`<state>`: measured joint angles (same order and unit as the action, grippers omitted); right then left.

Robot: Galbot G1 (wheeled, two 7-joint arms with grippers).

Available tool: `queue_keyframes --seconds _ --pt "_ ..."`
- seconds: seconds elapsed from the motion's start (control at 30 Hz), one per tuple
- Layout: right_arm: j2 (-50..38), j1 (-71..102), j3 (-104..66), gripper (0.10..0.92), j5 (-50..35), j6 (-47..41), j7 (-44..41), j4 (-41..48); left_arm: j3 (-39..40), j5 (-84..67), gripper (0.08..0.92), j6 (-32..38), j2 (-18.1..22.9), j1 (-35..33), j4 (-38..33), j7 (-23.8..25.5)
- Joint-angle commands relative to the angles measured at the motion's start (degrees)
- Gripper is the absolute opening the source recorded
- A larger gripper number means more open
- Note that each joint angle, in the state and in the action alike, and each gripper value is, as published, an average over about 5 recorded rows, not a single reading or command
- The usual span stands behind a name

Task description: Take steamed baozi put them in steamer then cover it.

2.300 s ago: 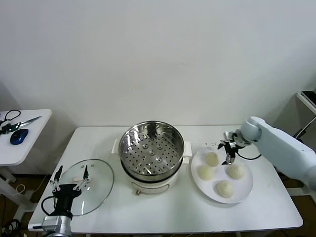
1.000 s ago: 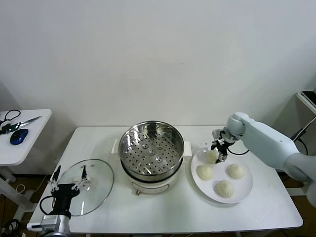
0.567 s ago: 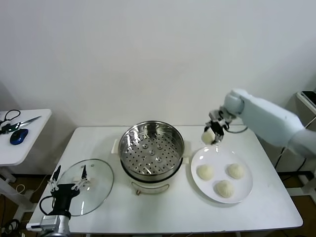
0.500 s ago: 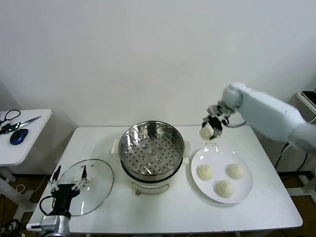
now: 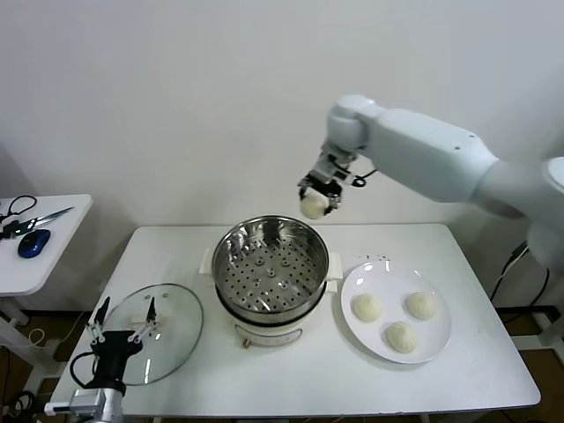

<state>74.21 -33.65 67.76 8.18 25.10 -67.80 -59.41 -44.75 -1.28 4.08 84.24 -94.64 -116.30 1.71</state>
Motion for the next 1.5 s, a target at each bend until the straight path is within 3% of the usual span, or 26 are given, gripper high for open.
queue_keyframes --seconds 0.03,0.4,0.93,1.1,1.3,1.5 --pt "7.5 3.5 -0.2 0.704 10.1 6.8 1.4 -0.6 0.2 0.1 0.823 0.0 -0.1 -0.2 -0.3 0.2" --pt "11.1 10.3 -2.3 0.704 20.2 10.5 3.5 4.9 -0.1 -0.4 0.823 0.1 -1.0 -1.1 -0.1 0.4" --pt "11.6 12.8 -1.6 0.735 19.5 10.8 4.1 7.8 -0.3 -1.1 0.823 0.8 -1.2 -1.9 1.1 0.5" --pt "10.8 11.8 -1.5 0.813 19.0 10.2 4.6 6.7 -0.1 -1.0 0.823 0.6 -1.1 -1.5 1.1 0.4" --pt "6.9 8.8 -3.1 0.823 16.8 10.6 4.2 1.8 -0.1 -0.7 0.823 0.4 -1.1 -1.7 0.6 0.2" --pt "-3.7 -1.1 3.6 0.823 4.9 3.2 13.2 -8.7 -0.1 -0.8 0.823 0.2 -1.3 -2.3 -0.3 0.2"
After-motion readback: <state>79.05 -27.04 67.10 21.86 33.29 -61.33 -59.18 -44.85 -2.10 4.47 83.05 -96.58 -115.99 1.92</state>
